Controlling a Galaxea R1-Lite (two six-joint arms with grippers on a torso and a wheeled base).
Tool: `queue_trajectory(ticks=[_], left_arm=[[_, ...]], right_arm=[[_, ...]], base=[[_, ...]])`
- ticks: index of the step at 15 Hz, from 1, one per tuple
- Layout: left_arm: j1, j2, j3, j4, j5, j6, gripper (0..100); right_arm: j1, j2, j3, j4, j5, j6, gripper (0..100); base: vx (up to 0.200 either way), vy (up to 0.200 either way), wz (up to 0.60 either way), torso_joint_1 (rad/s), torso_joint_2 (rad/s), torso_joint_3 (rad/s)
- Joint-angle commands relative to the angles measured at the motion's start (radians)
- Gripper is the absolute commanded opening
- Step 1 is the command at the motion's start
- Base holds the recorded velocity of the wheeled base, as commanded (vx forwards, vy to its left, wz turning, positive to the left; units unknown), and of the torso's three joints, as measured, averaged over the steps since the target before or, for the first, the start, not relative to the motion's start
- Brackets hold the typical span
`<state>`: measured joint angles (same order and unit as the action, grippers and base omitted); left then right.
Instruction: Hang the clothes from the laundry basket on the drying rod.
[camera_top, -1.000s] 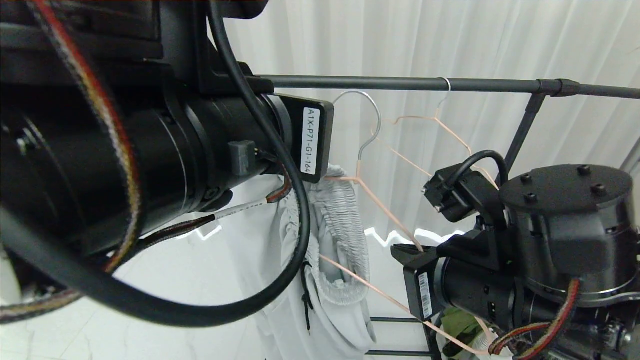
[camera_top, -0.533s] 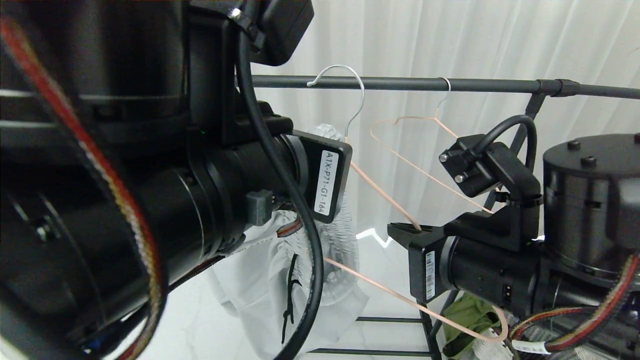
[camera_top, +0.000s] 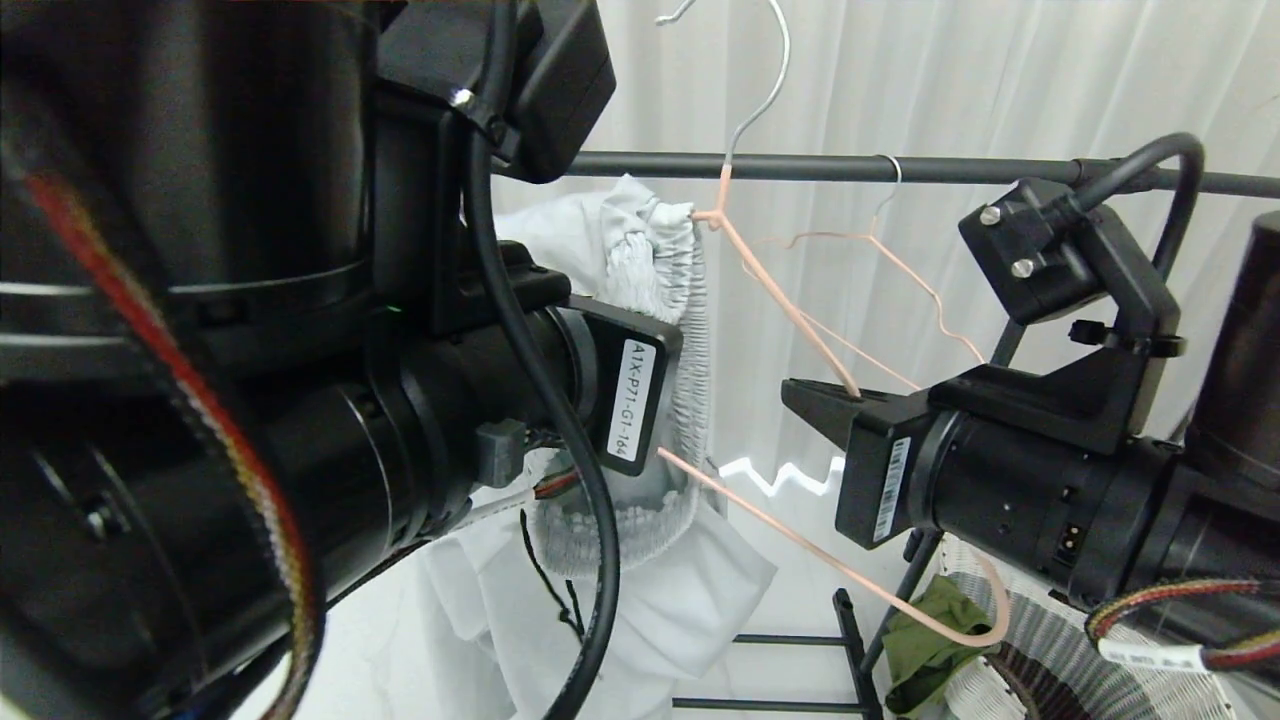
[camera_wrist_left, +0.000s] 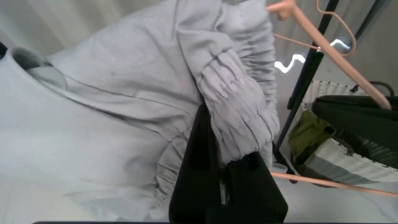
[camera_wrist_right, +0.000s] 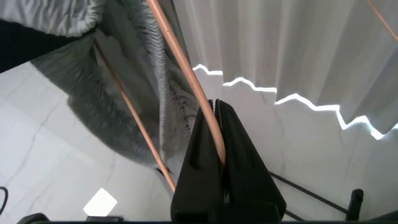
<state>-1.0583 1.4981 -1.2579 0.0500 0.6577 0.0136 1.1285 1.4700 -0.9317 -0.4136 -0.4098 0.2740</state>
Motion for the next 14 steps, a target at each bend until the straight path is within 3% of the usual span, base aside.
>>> queue_trajectory(ticks=[1, 5, 12, 13, 14], left_arm=[[0.001, -0.007, 0.005, -0.001, 0.000, 0.000, 0], [0.003, -0.007, 0.029, -0.001, 0.000, 0.035, 0], [0.009, -0.073, 0.120, -0.001, 0.003, 0.035, 0], [0.008, -0.071, 0.120, -0.002, 0.003, 0.035, 100], [0.004, -0.071, 0.118, -0.015, 0.002, 0.035, 100]], right_arm=[[0.008, -0.014, 0.010, 0.001, -0.001, 0.001, 0], [0.011, -0.019, 0.017, -0.048, -0.003, -0.016, 0], [0.011, -0.033, 0.074, -0.137, -0.004, -0.065, 0], [0.011, -0.033, 0.079, -0.139, -0.006, -0.072, 0], [0.011, -0.033, 0.080, -0.139, -0.004, -0.076, 0]], base=[[0.000, 0.000, 0.00, 0.000, 0.00, 0.000], [0.000, 0.000, 0.00, 0.000, 0.00, 0.000], [0.000, 0.000, 0.00, 0.000, 0.00, 0.000], [0.000, 0.000, 0.00, 0.000, 0.00, 0.000], [0.000, 0.000, 0.00, 0.000, 0.00, 0.000]])
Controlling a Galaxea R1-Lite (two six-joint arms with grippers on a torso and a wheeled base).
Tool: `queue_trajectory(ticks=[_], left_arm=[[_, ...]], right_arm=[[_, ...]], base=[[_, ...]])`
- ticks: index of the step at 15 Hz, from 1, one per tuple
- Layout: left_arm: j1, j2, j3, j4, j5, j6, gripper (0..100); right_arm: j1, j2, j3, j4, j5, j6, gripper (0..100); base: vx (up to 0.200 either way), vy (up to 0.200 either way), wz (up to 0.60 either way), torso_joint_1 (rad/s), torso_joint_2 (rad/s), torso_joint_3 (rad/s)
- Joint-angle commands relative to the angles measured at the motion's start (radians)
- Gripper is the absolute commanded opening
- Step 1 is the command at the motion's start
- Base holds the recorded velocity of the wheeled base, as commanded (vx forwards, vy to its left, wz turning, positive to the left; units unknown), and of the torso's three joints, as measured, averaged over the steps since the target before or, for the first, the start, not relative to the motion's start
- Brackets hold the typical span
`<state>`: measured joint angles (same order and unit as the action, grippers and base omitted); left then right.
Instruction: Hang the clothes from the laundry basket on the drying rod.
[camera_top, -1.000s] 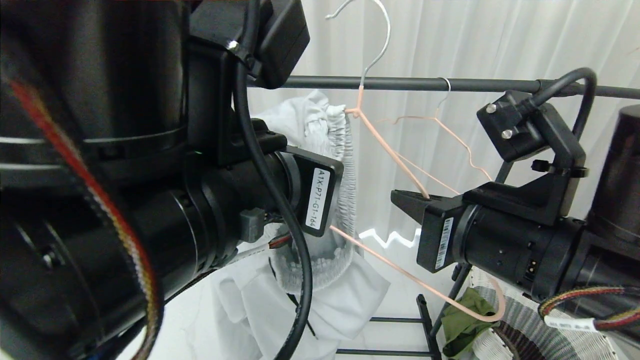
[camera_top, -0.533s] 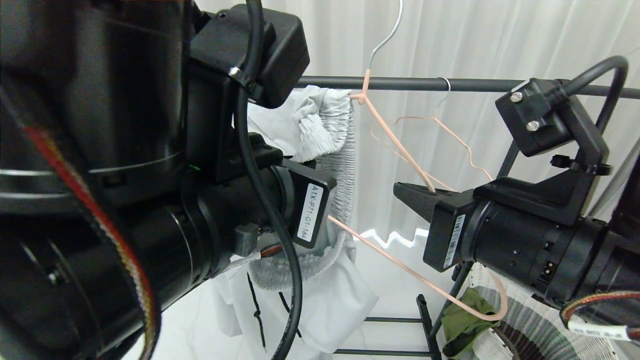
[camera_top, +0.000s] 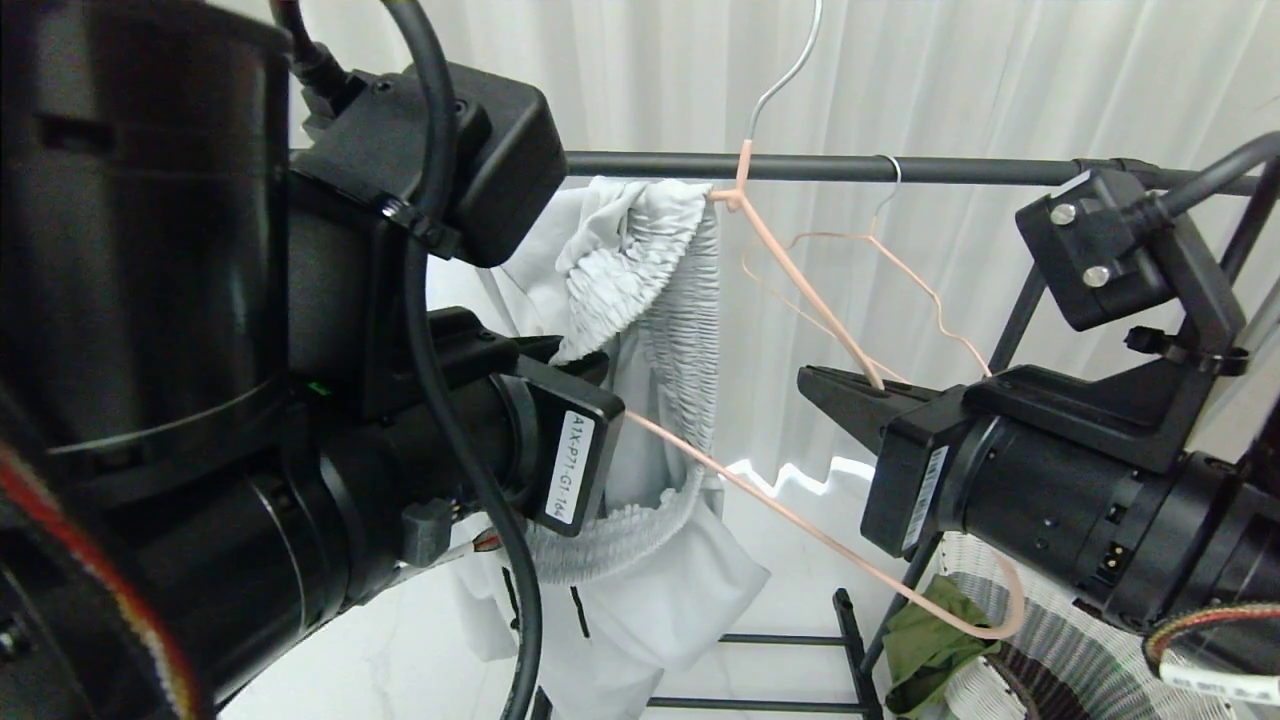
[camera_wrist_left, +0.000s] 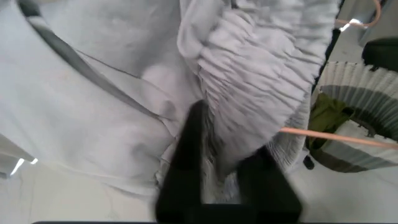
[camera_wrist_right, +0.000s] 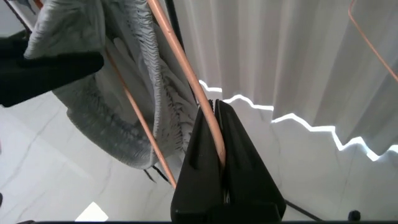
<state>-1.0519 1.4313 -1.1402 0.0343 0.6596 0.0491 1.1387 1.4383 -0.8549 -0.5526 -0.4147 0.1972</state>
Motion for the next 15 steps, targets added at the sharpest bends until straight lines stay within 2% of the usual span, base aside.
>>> queue_trajectory(ticks=[1, 4, 6, 8, 10, 12, 14, 15], left_arm=[[-0.011, -0.005, 0.004, -0.013, 0.000, 0.000, 100], [-0.017, -0.028, 0.025, -0.014, -0.001, 0.000, 100], [-0.017, -0.075, 0.065, -0.014, -0.001, 0.008, 100], [-0.017, -0.127, 0.100, -0.014, -0.001, 0.060, 100], [-0.013, -0.213, 0.123, -0.014, -0.021, 0.219, 100], [0.064, -0.246, 0.111, -0.028, -0.095, 0.371, 100], [0.165, -0.236, 0.083, -0.099, -0.238, 0.564, 100], [0.202, -0.226, 0.083, -0.122, -0.299, 0.607, 100]], right_arm=[[-0.001, -0.002, 0.004, 0.000, -0.001, -0.002, 0], [-0.010, -0.016, 0.007, -0.001, -0.003, -0.004, 0], [-0.036, -0.022, 0.008, -0.001, -0.001, -0.042, 0], [-0.057, -0.026, 0.020, -0.001, -0.001, -0.073, 0], [-0.068, -0.047, 0.046, -0.001, 0.008, -0.099, 0], [-0.066, -0.076, 0.083, 0.000, 0.022, -0.128, 0], [-0.066, -0.110, 0.120, -0.001, 0.045, -0.173, 0], [-0.065, -0.114, 0.123, -0.001, 0.048, -0.185, 0]], base=[[0.000, 0.000, 0.00, 0.000, 0.00, 0.000], [0.000, 0.000, 0.00, 0.000, 0.00, 0.000], [0.000, 0.000, 0.00, 0.000, 0.00, 0.000], [0.000, 0.000, 0.00, 0.000, 0.00, 0.000], [0.000, 0.000, 0.00, 0.000, 0.00, 0.000], [0.000, 0.000, 0.00, 0.000, 0.00, 0.000], [0.000, 0.000, 0.00, 0.000, 0.00, 0.000], [0.000, 0.000, 0.00, 0.000, 0.00, 0.000]])
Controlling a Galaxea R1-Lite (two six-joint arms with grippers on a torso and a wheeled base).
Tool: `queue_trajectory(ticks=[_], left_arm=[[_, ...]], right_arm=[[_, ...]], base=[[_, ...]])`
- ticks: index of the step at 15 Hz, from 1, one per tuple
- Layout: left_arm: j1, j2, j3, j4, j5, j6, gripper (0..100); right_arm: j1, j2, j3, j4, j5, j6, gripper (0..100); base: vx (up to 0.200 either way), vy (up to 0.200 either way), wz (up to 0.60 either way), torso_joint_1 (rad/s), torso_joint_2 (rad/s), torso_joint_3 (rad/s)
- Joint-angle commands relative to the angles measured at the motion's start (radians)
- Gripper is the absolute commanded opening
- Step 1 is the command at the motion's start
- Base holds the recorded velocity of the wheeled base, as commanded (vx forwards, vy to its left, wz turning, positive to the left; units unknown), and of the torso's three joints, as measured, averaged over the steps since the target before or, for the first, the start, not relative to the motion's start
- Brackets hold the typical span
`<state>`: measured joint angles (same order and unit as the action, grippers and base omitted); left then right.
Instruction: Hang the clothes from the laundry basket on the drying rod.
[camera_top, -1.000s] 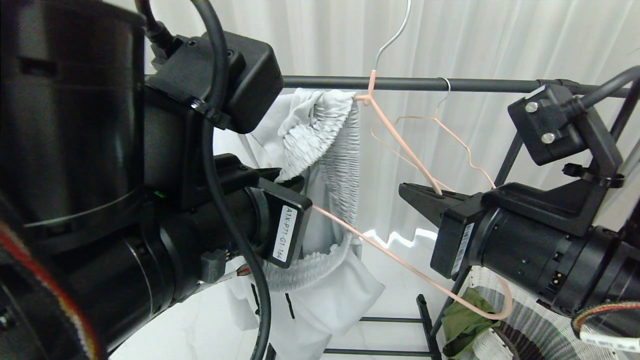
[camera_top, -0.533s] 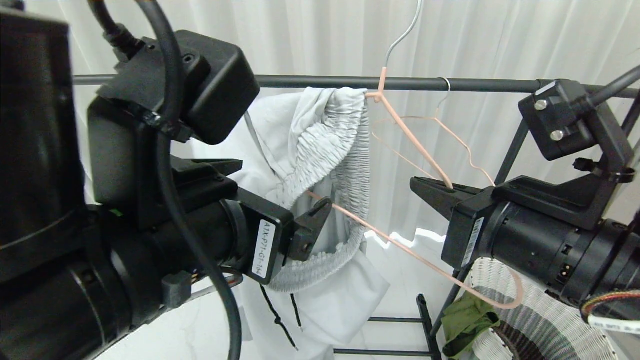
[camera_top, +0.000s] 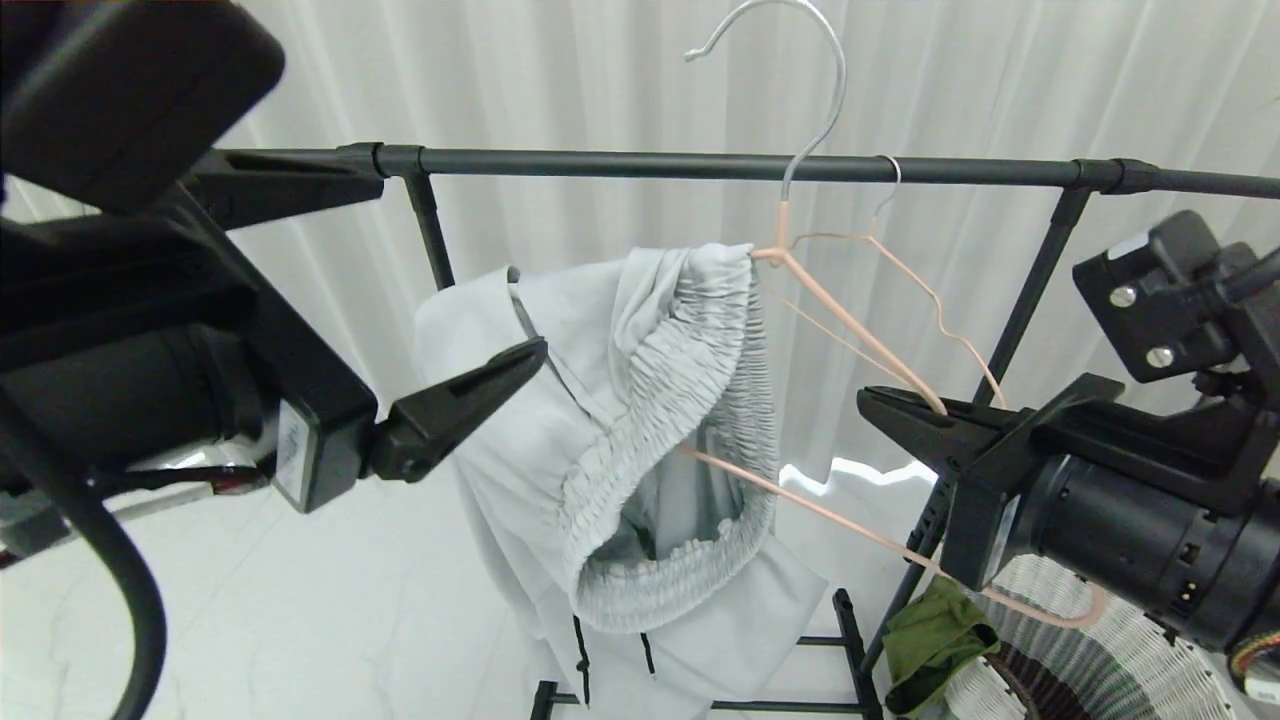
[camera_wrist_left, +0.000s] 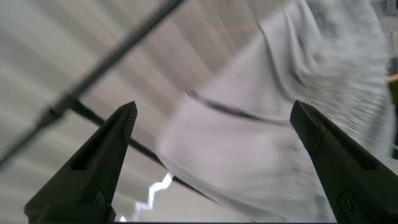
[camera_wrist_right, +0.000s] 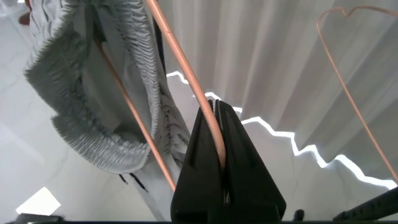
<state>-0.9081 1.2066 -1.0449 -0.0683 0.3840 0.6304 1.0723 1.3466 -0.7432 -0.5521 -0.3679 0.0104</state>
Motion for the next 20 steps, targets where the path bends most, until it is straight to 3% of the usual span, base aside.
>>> queue_trajectory(ticks=[1, 3, 9, 15, 16, 20], left_arm=[[0.107, 0.025, -0.006, -0.044, -0.117, 0.077, 100], [0.123, 0.076, -0.006, -0.048, -0.194, 0.094, 100], [0.123, 0.123, 0.009, -0.048, -0.197, 0.098, 100], [0.123, 0.119, 0.023, -0.048, -0.198, 0.098, 100], [0.121, 0.114, 0.037, -0.048, -0.198, 0.098, 0], [0.121, 0.114, 0.042, -0.048, -0.200, 0.095, 0]], right_arm=[[0.006, -0.027, 0.015, 0.000, 0.001, -0.010, 0], [0.021, -0.030, 0.024, 0.000, 0.001, -0.024, 0], [0.077, -0.034, 0.025, 0.000, 0.006, -0.069, 0], [0.095, -0.035, 0.038, 0.000, 0.061, -0.133, 0], [0.097, -0.037, 0.039, 0.000, 0.063, -0.141, 0], [0.103, -0.041, 0.041, 0.000, 0.064, -0.139, 0]], base=[[0.000, 0.000, 0.00, 0.000, 0.00, 0.000], [0.000, 0.000, 0.00, 0.000, 0.00, 0.000], [0.000, 0.000, 0.00, 0.000, 0.00, 0.000], [0.000, 0.000, 0.00, 0.000, 0.00, 0.000], [0.000, 0.000, 0.00, 0.000, 0.00, 0.000], [0.000, 0.000, 0.00, 0.000, 0.00, 0.000]])
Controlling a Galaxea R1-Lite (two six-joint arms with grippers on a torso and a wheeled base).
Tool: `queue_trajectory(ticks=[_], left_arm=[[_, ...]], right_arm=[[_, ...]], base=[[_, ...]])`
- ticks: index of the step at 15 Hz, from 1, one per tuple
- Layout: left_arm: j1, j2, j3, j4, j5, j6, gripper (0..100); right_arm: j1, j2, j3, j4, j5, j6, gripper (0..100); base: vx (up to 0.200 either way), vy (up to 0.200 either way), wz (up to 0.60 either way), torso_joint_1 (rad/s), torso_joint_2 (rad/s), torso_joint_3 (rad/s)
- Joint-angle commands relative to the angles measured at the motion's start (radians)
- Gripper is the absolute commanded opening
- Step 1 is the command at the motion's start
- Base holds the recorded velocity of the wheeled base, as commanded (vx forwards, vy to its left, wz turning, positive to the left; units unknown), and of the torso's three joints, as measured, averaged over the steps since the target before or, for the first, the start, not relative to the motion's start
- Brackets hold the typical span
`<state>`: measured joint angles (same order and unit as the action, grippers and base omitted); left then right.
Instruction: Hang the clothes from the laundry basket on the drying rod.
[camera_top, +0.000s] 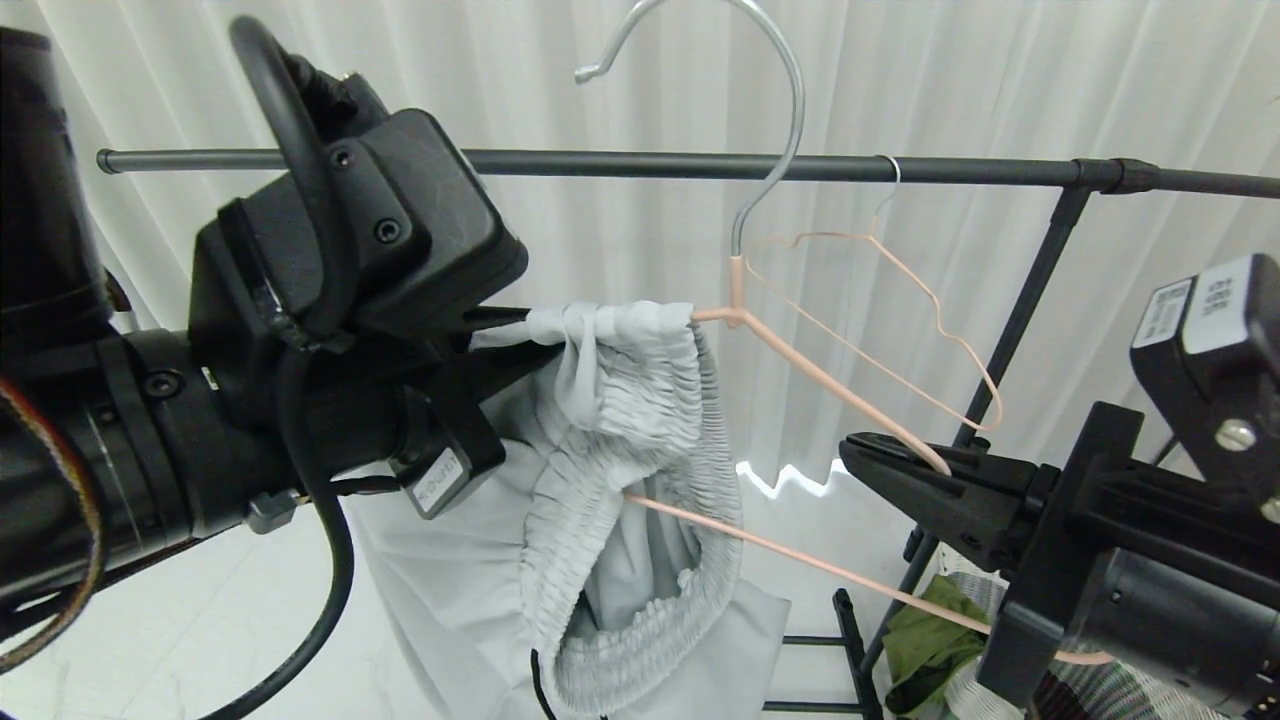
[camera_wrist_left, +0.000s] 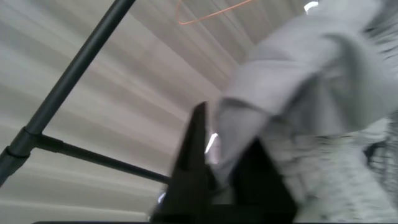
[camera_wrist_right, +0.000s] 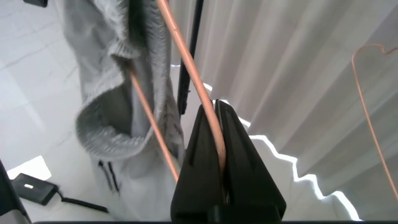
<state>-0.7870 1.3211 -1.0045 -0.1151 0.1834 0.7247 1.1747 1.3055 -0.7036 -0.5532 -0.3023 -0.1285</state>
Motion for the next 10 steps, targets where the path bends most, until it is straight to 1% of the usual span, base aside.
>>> queue_trajectory(ticks=[1, 5, 6, 8, 10], left_arm=[[0.000, 0.000, 0.001, -0.001, 0.001, -0.002, 0], [0.003, 0.000, 0.009, -0.001, 0.004, -0.004, 0], [0.008, -0.002, 0.015, -0.003, 0.005, -0.004, 0], [0.029, -0.013, 0.026, -0.003, 0.016, 0.001, 0], [0.081, -0.022, 0.040, -0.003, 0.056, 0.004, 0]], right_arm=[[0.000, 0.000, 0.001, 0.001, -0.001, 0.000, 0], [0.002, 0.000, 0.000, 0.002, -0.001, -0.002, 0], [0.002, -0.002, 0.000, 0.004, -0.004, -0.002, 100], [-0.012, -0.006, 0.000, 0.007, -0.011, -0.005, 100], [-0.038, -0.012, 0.000, 0.009, -0.020, -0.013, 100]], base=[[0.000, 0.000, 0.00, 0.000, 0.00, 0.000], [0.000, 0.000, 0.00, 0.000, 0.00, 0.000], [0.000, 0.000, 0.00, 0.000, 0.00, 0.000], [0.000, 0.000, 0.00, 0.000, 0.00, 0.000], [0.000, 0.000, 0.00, 0.000, 0.00, 0.000]])
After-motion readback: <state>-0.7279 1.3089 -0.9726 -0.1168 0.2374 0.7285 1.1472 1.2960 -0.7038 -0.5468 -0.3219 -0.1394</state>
